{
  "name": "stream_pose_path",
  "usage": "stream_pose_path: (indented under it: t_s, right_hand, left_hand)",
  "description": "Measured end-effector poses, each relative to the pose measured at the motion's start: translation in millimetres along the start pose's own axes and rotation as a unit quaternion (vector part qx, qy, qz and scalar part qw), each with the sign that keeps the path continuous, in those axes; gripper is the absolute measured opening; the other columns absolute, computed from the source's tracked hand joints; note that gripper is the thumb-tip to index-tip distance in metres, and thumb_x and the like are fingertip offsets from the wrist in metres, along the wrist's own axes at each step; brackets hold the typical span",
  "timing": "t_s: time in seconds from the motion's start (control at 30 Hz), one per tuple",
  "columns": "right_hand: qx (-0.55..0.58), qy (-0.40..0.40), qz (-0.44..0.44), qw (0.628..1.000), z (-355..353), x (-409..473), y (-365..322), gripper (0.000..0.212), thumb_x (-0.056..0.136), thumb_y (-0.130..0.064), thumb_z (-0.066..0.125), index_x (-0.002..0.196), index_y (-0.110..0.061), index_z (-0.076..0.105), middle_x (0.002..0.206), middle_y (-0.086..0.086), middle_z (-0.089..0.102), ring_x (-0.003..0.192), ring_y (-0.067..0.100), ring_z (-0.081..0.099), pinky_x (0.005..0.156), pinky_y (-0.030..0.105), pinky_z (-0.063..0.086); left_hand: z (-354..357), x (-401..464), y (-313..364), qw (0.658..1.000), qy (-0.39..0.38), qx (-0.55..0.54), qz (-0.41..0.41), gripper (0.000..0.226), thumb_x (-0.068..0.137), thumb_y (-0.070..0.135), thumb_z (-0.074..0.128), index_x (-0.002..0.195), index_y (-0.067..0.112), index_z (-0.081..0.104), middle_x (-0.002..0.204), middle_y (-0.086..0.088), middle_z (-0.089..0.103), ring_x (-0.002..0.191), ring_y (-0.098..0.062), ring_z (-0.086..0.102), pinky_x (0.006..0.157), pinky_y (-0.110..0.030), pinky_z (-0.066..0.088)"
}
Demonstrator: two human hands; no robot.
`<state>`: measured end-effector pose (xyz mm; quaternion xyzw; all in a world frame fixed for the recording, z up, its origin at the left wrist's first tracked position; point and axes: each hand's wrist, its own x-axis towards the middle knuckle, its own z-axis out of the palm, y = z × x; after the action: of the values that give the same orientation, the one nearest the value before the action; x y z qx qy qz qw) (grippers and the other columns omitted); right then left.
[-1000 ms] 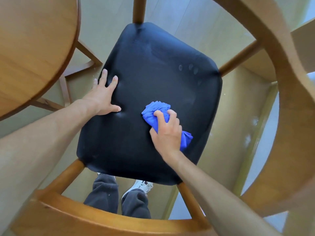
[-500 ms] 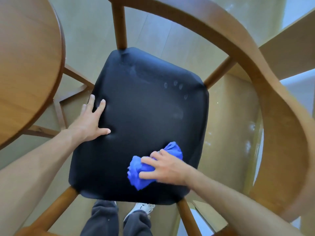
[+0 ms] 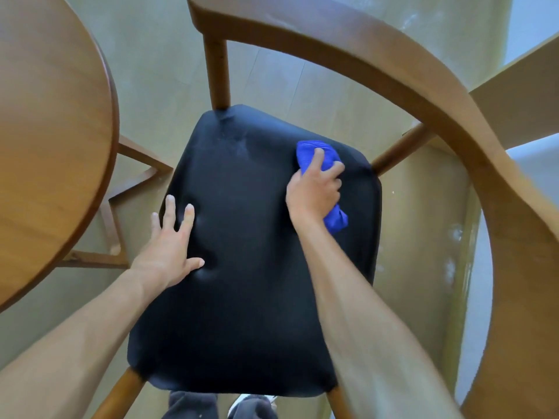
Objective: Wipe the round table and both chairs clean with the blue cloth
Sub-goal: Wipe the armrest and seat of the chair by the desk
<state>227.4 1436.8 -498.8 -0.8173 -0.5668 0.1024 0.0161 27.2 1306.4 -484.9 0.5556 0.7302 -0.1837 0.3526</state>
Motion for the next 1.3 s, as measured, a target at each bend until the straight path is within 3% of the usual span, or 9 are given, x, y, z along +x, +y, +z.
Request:
stream_pose_path:
  t_s: [0.17, 0.33, 0.43, 0.57, 0.63, 0.73, 0.93, 1.13, 1.3]
  right_hand:
    - [-0.027, -0.029, -0.207, 0.977, 15.1, -50.0, -65.3, 0.048, 0.090, -0.034, 0.054, 0.136, -0.028, 0.041, 0.133, 0.013, 0.046, 0.086, 0.026, 0.054, 0.066, 0.034, 0.038]
    - [-0.079, -0.094, -0.462, 0.878, 2.3, -37.1, -39.3, 0.053, 0.090, -0.036, 0.049, 0.142, -0.036, 0.035, 0.142, 0.007, 0.039, 0.096, 0.028, 0.050, 0.071, 0.037, 0.039]
    - [-0.082, -0.065, -0.387, 0.916, -14.4, 3.8, 16.1, 0.054, 0.088, -0.034, 0.048, 0.141, -0.041, 0.036, 0.139, 0.005, 0.040, 0.103, 0.033, 0.048, 0.073, 0.039, 0.042]
    - [0.019, -0.040, -0.093, 0.995, -34.8, 39.7, 101.3, 0.055, 0.090, -0.045, 0.051, 0.142, -0.039, 0.034, 0.132, 0.010, 0.040, 0.108, 0.037, 0.048, 0.087, 0.044, 0.045]
    - [0.125, -0.047, 0.068, 0.989, -36.6, 50.8, 101.0, 0.052, 0.090, -0.042, 0.049, 0.140, -0.037, 0.034, 0.128, 0.014, 0.044, 0.107, 0.039, 0.053, 0.090, 0.041, 0.043]
    - [0.160, -0.017, 0.127, 0.979, -21.5, 44.7, 47.2, 0.050, 0.093, -0.031, 0.047, 0.142, -0.027, 0.036, 0.131, 0.017, 0.042, 0.104, 0.042, 0.055, 0.088, 0.040, 0.042]
    - [0.123, -0.037, -0.034, 0.991, 0.7, 17.5, -87.9, 0.050, 0.094, -0.026, 0.048, 0.142, -0.021, 0.036, 0.127, 0.017, 0.041, 0.095, 0.038, 0.057, 0.078, 0.038, 0.045]
    - [-0.059, -0.057, -0.229, 0.970, 17.7, -9.2, -127.9, 0.069, 0.087, -0.055, 0.055, 0.145, -0.030, 0.026, 0.139, 0.015, 0.032, 0.100, 0.032, 0.043, 0.076, 0.042, 0.045]
    - [-0.107, -0.036, -0.346, 0.931, 9.2, 17.0, -98.3, 0.063, 0.085, -0.013, 0.049, 0.142, -0.033, 0.034, 0.134, 0.009, 0.043, 0.079, 0.022, 0.037, 0.054, 0.030, 0.036]
  left_hand:
    - [-1.8, -1.0, -0.5, 1.000, -0.004, -0.016, 0.009, 0.102, 0.088, 0.039, 0.064, 0.151, 0.024, -0.015, 0.153, -0.005, -0.036, 0.147, -0.036, -0.012, 0.111, -0.048, 0.030]
    - [-1.7, -1.5, -5.1, 0.999, 0.001, -0.046, 0.020, 0.105, 0.085, 0.038, 0.069, 0.152, 0.025, -0.011, 0.155, -0.004, -0.033, 0.147, -0.032, -0.011, 0.116, -0.047, 0.024]
    - [-2.4, -3.2, -4.6, 0.999, 0.000, -0.041, 0.016, 0.104, 0.086, 0.039, 0.068, 0.152, 0.027, -0.011, 0.154, -0.001, -0.034, 0.147, -0.030, -0.011, 0.113, -0.046, 0.028]
    - [-1.9, -6.3, 0.9, 1.000, 0.008, -0.009, 0.016, 0.102, 0.088, 0.043, 0.063, 0.151, 0.027, -0.015, 0.153, -0.002, -0.036, 0.147, -0.031, -0.012, 0.103, -0.041, 0.042]
    - [-2.4, -6.2, 0.4, 1.000, 0.003, -0.012, 0.013, 0.101, 0.090, 0.042, 0.062, 0.150, 0.027, -0.017, 0.152, -0.002, -0.039, 0.147, -0.032, -0.014, 0.103, -0.039, 0.042]
    - [-0.6, -4.4, 0.7, 1.000, -0.005, -0.010, 0.011, 0.101, 0.091, 0.041, 0.060, 0.149, 0.026, -0.021, 0.149, -0.004, -0.044, 0.146, -0.033, -0.018, 0.103, -0.038, 0.043]
    - [1.8, -0.6, -2.8, 1.000, -0.018, -0.013, 0.016, 0.101, 0.092, 0.037, 0.060, 0.149, 0.025, -0.022, 0.145, -0.005, -0.048, 0.144, -0.036, -0.022, 0.105, -0.046, 0.043]
    - [0.5, -1.8, -6.7, 0.999, -0.009, -0.020, 0.034, 0.102, 0.091, 0.037, 0.062, 0.149, 0.027, -0.022, 0.144, -0.003, -0.050, 0.144, -0.036, -0.023, 0.105, -0.047, 0.044]
    - [1.0, -3.5, -8.5, 0.999, 0.007, -0.003, 0.048, 0.100, 0.091, 0.045, 0.057, 0.148, 0.028, -0.024, 0.143, 0.000, -0.051, 0.145, -0.032, -0.020, 0.096, -0.035, 0.050]
